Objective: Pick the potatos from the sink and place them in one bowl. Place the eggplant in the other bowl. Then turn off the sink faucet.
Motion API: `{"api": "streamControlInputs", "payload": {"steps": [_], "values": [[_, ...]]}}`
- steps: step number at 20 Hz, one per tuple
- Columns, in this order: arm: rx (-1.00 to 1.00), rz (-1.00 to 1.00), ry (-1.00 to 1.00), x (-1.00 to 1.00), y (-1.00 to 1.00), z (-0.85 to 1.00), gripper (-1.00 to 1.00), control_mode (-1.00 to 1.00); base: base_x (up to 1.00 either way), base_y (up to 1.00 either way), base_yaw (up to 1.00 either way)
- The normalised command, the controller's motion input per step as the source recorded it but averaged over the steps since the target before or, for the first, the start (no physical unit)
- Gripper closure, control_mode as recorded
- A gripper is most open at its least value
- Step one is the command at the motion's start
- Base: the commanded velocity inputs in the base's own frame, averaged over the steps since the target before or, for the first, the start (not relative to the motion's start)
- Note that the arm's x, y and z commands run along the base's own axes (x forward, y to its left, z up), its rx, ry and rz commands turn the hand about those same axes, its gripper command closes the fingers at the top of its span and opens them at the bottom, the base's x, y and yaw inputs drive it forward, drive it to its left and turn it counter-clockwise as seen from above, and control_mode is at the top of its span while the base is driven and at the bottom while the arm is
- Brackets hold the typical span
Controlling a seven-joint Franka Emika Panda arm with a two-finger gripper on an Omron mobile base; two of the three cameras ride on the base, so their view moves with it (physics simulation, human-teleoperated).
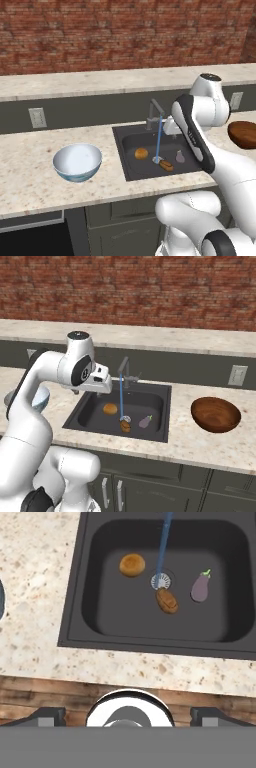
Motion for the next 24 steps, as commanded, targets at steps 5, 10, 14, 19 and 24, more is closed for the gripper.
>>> {"api": "streamControlInputs", "payload": {"steps": [5,10,14,19,24], "values": [[0.00,0.00,0.01,-0.14,-0.15,-0.18,-1.00,-1.00,0.00,0.00,0.00],[0.00,0.00,0.03,-0.01,-0.12,-0.18,-1.00,-1.00,0.00,0.00,0.00],[0.00,0.00,0.02,0.00,-0.17,-0.16,-1.00,-1.00,0.00,0.00,0.00],[0.00,0.00,0.00,0.00,-0.20,-0.17,-1.00,-1.00,0.00,0.00,0.00],[0.00,0.00,0.00,0.00,-0.21,-0.24,-1.00,-1.00,0.00,0.00,0.00]]}}
